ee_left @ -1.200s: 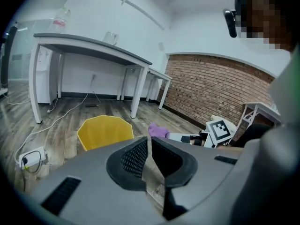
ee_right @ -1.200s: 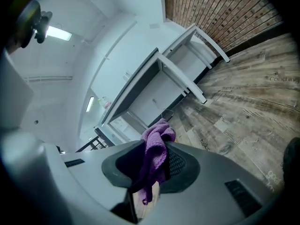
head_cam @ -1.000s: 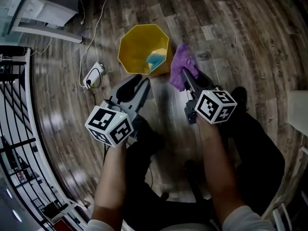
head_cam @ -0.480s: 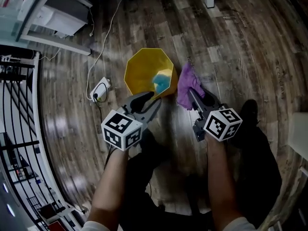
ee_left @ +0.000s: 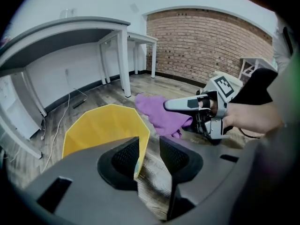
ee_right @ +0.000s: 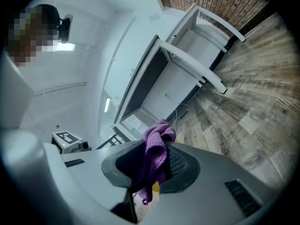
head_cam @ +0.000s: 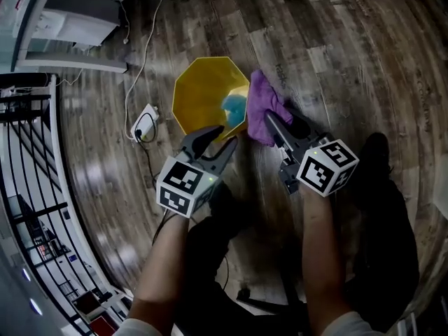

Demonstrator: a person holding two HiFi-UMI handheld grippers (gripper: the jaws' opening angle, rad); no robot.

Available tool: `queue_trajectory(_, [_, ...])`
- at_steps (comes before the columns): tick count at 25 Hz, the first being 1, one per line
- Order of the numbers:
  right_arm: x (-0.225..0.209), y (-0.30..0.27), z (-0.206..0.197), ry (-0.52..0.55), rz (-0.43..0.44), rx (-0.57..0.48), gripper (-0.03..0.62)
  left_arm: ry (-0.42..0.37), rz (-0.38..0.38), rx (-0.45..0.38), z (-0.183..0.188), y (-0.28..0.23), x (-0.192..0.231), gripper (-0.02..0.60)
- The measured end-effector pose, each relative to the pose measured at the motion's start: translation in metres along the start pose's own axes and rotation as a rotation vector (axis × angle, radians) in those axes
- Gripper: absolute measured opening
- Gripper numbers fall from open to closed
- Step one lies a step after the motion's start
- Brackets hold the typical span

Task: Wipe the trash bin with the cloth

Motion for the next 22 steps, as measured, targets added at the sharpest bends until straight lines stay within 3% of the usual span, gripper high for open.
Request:
queue_trajectory(3, [-0.004, 0.008, -0.012, -0.015, 0.013, 0.021, 0.091, -0.053, 0.015, 0.04, -0.004, -0.009, -0.002, 0.126])
queue_trajectory(8, [-0.013, 0.015, -0.019, -0.053, 0.025, -0.019, 0.091, -0.065, 0.043, 0.076, -0.01, -0.017, 0.003, 0.127])
queue_trajectory(16, [-0.011, -0.005, -0.029, -0.058, 0.107, -0.025, 0.091, -0.096, -0.017, 0.191, -0.021, -0.039, 0.007, 0.126])
queue_trajectory(20, [-0.017, -0.011, -0.033, -0.087, 0.114, -0.031, 0.091, -0.144, -0.044, 0.219, -0.017, -0.042, 0.01, 0.023])
queue_trajectory(22, [-0.02, -0.013, -0.035, -0.094, 0.117, -0.018, 0.091, -0.129, -0.068, 0.224, -0.016, -0.042, 0.012, 0.02])
Point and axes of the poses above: the fingertips, and each gripper's own axes: y backward along the fingers, x to its left, z out of its top, the point moved 8 cm from there along y, backward along the fingers, and after that the axes turned 2 degrees about -x, right-handed, at the moved point
